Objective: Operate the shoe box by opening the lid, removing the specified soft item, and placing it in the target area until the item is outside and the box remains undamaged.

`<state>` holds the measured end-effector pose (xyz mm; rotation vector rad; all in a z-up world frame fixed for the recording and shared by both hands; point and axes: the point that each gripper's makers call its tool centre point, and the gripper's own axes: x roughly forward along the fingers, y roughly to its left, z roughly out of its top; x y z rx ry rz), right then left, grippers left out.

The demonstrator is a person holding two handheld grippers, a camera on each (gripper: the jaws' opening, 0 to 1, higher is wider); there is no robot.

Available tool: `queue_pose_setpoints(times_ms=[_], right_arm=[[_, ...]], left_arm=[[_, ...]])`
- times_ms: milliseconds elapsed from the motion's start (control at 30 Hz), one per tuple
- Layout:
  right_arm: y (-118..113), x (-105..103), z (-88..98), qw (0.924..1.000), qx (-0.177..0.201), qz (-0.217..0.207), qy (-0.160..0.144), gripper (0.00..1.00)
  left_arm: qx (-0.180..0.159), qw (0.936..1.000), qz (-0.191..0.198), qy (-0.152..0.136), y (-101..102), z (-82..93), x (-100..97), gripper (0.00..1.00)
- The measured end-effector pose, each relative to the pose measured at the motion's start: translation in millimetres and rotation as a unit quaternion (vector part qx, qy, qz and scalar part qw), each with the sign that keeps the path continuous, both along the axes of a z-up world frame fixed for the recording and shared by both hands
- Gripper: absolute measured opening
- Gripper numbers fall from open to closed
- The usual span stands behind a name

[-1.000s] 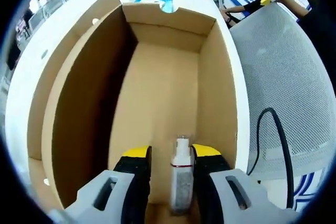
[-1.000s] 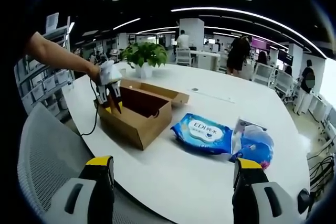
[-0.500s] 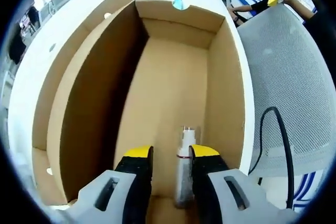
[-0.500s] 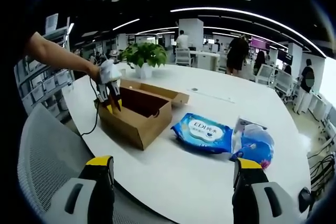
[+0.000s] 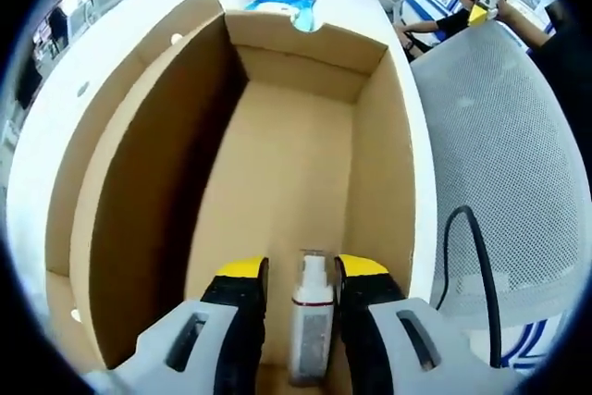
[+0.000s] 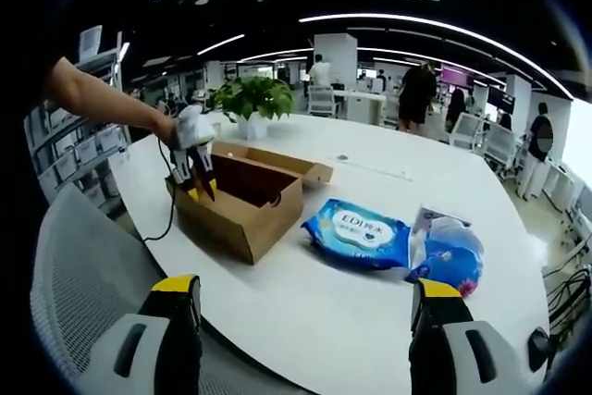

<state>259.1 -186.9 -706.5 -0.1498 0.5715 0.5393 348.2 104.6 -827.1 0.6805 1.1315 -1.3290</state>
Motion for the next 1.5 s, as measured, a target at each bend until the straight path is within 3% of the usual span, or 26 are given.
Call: queue_pose_setpoints(times_ms=[200, 1067, 1500], right_arm=[[-2, 0, -1.0, 1.0, 0.0, -0.002, 0.001, 0.95], [7, 4, -0.3, 0.9999, 0.003, 0.013, -0.002, 0.94], [7, 5, 1.6, 0.9999, 0.006, 0.014, -0.003, 0.93]], left_arm=[[0.022, 0.9994, -0.014, -0.025, 7, -9.3, 2.1, 0.25], [0.047, 0.9975, 0.037, -0.036, 46, -3.1, 3.9, 0.25], [0.072, 0.9954, 0.051, -0.039, 55, -9.7, 6.2, 0.2]])
